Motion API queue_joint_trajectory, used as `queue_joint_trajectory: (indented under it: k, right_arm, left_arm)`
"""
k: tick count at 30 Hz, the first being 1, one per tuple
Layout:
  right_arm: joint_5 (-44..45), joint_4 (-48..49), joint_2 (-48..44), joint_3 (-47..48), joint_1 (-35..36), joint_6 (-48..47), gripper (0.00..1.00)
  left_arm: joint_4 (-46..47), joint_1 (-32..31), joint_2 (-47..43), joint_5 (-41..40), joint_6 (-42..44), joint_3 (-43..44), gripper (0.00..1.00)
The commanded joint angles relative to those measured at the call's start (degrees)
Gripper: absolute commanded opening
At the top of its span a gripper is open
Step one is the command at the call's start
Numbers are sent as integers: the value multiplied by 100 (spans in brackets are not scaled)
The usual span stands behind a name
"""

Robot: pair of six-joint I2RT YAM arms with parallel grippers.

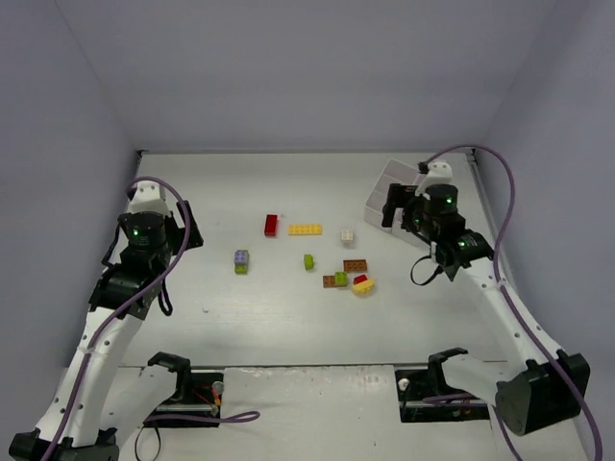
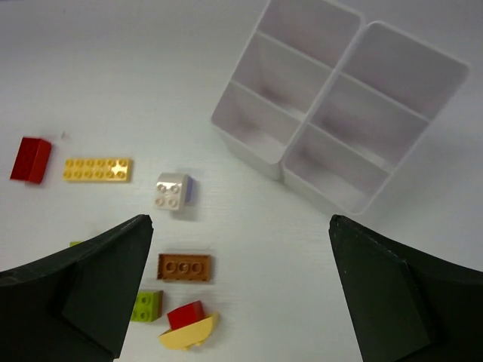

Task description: Sort the legos into containers by color

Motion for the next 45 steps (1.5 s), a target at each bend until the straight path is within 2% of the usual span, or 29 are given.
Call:
queue_joint_trajectory:
  k: [1, 4, 5, 8, 9, 10, 16, 22, 29, 35, 38, 41, 42, 45]
  right_arm:
    - [323, -71, 423, 455, 775, 255, 100]
    - [792, -63, 942, 561, 1663, 467, 100]
    - [837, -36, 1239, 596, 1830, 512, 89]
    - [907, -10, 1706, 780, 2244, 810, 67]
    - [846, -10, 2012, 876, 2297, 889, 61]
    - [776, 25, 2155, 930, 2385, 960, 59]
    - [583, 131, 3306, 1395, 2693, 1329, 58]
    - [258, 271, 3799, 1668, 2851, 1400, 63]
    - [116, 307, 4405, 1800, 2974, 1470, 63]
    - [81, 298, 4705, 1853, 2974, 1514, 58]
    - [98, 298, 4749, 1862, 2974, 1470, 47]
    - [291, 306, 4670, 1914, 2974, 1374, 27]
    - [370, 298, 4565, 1949, 2983, 1330, 14]
    - [773, 298, 4302, 2151, 2931, 1032, 0]
  left_arm:
    - [360, -28, 54, 75, -73, 83, 80]
    - [307, -19, 72, 136, -73, 101, 80]
    - [289, -19, 81, 136, -73, 101, 80]
    - [167, -19, 98, 145, -117, 101, 80]
    - [131, -19, 98, 154, -126, 101, 80]
    - [70, -19, 116, 171, -135, 92, 80]
    - [-97, -19, 2, 303, -266, 4, 80]
    - [-264, -19, -113, 338, -319, -31, 80]
    - [-343, -19, -183, 356, -258, -49, 80]
    - [-352, -19, -122, 347, -205, -5, 80]
    - [-326, -19, -104, 321, -196, -5, 80]
    - [-300, -19, -60, 330, -196, 13, 80]
    - [-291, -19, -34, 338, -196, 22, 80]
    - [-264, -19, 1, 347, -196, 66, 80]
